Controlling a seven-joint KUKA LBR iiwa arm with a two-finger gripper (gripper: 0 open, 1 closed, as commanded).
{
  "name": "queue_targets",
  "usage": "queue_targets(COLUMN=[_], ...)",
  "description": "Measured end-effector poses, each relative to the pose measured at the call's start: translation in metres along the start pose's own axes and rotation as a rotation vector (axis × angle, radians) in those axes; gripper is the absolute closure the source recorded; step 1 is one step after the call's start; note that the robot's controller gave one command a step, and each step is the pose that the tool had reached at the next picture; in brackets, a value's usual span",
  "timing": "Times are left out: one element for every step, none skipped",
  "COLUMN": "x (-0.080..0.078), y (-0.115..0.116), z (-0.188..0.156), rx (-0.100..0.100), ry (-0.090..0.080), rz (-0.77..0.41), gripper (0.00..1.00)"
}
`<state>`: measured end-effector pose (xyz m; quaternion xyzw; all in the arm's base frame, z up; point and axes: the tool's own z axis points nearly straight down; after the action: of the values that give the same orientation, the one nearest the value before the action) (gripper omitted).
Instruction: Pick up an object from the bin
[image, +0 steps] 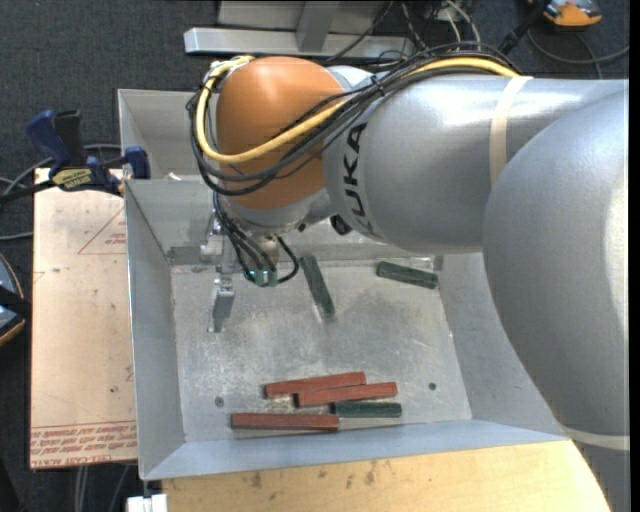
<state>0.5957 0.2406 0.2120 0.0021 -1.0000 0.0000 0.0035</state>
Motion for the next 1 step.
queue_targets(x=[-0.0018], y=[-0.0012], z=[-0.0052], rx=[-0.001], ry=[-0.008], rz=[0.003], gripper=[0.0])
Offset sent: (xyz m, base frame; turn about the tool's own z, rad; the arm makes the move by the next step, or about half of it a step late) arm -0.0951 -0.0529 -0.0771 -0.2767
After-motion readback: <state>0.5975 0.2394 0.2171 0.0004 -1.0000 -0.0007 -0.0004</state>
